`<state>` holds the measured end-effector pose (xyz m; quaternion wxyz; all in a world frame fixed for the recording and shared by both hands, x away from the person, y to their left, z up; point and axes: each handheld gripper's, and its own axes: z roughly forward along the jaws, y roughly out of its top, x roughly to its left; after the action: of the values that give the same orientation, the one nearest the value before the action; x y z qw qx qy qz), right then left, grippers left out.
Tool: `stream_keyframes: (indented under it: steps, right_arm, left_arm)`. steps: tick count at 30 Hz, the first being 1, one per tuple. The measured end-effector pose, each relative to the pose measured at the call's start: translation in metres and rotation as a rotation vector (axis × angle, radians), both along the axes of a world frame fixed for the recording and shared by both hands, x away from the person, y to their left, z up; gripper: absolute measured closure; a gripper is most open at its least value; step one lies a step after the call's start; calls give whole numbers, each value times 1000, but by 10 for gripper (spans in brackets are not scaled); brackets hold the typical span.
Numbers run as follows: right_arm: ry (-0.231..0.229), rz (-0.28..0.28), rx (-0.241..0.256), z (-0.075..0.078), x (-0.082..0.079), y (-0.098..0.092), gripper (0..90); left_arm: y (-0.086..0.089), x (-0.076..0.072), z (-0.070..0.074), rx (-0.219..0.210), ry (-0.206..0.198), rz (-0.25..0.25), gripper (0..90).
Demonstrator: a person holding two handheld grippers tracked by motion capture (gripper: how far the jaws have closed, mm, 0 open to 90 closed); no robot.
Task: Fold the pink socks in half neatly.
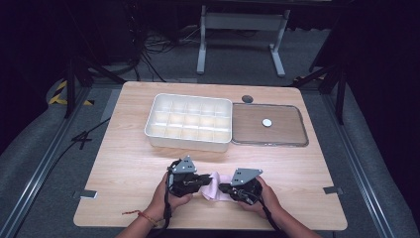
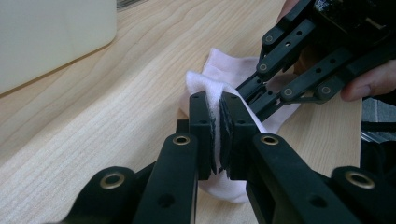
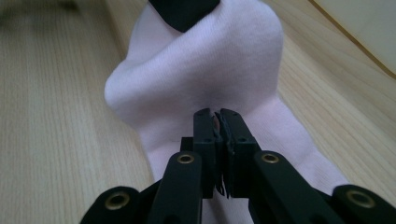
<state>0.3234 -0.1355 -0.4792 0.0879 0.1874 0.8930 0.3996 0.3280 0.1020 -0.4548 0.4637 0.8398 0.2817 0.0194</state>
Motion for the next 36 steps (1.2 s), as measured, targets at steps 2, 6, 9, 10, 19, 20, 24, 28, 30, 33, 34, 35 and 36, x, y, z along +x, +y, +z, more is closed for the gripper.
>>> stream_keyframes:
  steps: [2,6,9,10,19,20,24,28,30,33,34,35,36]
  right_arm:
    - [-6,-2,1,0,1,2,848]
    - [0,-21,6,1,1,-1,815]
    - [-5,-33,28,6,3,-9,822]
    - [-5,-33,28,6,3,-9,822]
    - [-14,-73,15,12,3,-38,808]
    - [-13,-76,10,11,3,-40,808]
    - [1,-64,-31,4,5,-37,812]
    - [5,-66,-25,3,6,-34,818]
    - [7,-73,-21,3,6,-34,820]
    - [0,-74,-22,2,5,-32,824]
    - [-2,-73,-20,2,5,-32,825]
    - [-3,-72,-19,2,5,-32,825]
    - [1,-77,-17,2,5,-31,826]
  left_arm:
    - [1,1,0,8,0,2,844]
    - [8,3,1,4,5,17,846]
    - [11,3,1,-12,17,28,846]
    - [13,4,1,-10,20,27,846]
    - [16,5,-1,14,20,40,839]
    - [16,5,-1,19,22,40,838]
    - [9,5,0,51,0,27,830]
    - [0,4,2,86,-30,13,825]
    - [-3,4,4,89,-47,8,821]
    - [-4,4,9,91,-67,6,822]
    - [-5,4,10,83,-58,11,823]
    - [-7,5,11,93,-67,4,823]
    - [-8,5,12,97,-67,4,823]
